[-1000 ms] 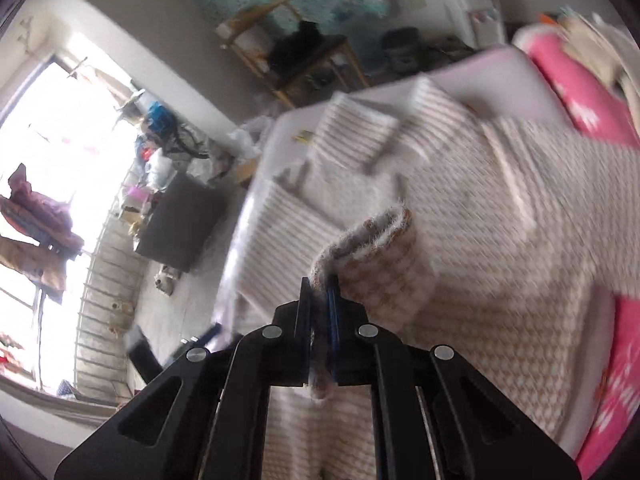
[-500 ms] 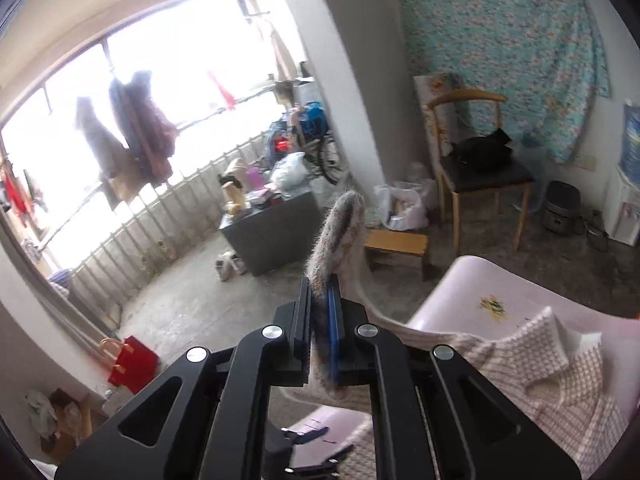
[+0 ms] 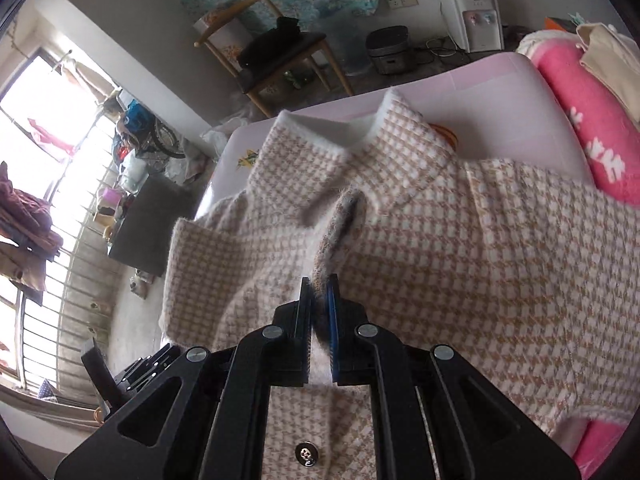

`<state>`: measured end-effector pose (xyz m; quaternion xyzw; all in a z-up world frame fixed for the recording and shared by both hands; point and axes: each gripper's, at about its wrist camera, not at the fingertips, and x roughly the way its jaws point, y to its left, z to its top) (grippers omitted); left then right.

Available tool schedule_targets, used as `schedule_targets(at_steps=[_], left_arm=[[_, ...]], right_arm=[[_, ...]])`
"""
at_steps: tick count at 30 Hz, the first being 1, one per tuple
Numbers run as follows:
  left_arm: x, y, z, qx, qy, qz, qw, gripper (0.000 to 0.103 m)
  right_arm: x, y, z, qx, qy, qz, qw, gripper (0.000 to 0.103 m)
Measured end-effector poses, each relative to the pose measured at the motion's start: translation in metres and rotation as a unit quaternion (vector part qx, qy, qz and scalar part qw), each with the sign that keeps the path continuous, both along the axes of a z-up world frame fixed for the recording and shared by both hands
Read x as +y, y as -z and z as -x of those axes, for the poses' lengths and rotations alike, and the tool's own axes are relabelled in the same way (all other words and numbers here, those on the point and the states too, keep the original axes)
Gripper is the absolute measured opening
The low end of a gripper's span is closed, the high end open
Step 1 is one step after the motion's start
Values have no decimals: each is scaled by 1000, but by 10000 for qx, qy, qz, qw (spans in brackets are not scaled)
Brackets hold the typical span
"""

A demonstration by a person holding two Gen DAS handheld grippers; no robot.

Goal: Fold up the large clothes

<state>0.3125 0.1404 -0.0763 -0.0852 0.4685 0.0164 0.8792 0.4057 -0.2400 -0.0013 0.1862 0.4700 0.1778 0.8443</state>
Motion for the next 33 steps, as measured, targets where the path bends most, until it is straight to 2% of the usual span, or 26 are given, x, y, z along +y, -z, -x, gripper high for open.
schedule_targets(at_steps=[10, 14, 19, 20, 21, 23, 25, 27, 29, 31, 33], left_arm=[[-3, -4, -3, 96, 13, -110, 9999, 17], [-1, -12, -1, 19, 144, -8, 9999, 17], [-5, -45, -2, -369, 431, 324, 9979, 17], [-7, -52, -5, -436, 511, 401, 9969, 17], [-9, -57, -10, -483, 587, 487, 9959, 17], [-13, -64, -22, -535, 726, 668, 9937, 17], [-19, -66, -39, -560, 871, 719, 9920, 17], [-26, -61, -61, -465, 1033, 757, 9907, 17], [-34, -50, -85, -269, 1157, 825, 9895, 17], [-35, -32, -105, -111, 976, 619, 9932, 17], [-31, -9, -120, 229, 716, 317, 9967, 16]], right_arm=[[-37, 14, 3, -13, 271, -36, 9996, 7], [-46, 43, -7, 148, 398, 477, 9980, 7], [-42, 61, -14, 106, 378, 1147, 9926, 8], [-39, 67, -16, 131, 327, 1305, 9908, 9], [-37, 70, -17, 125, 293, 1460, 9888, 15], [-34, 62, -13, -51, 352, 1752, 9839, 19], [-28, 45, -3, -408, 415, 2011, 9778, 20], [-16, 29, 6, -795, 336, 2118, 9735, 29], [-2, 25, 8, -974, 35, 2003, 9749, 35], [14, 32, 3, -907, -288, 1953, 9761, 36], [25, 50, -6, -705, -447, 2095, 9742, 36]])
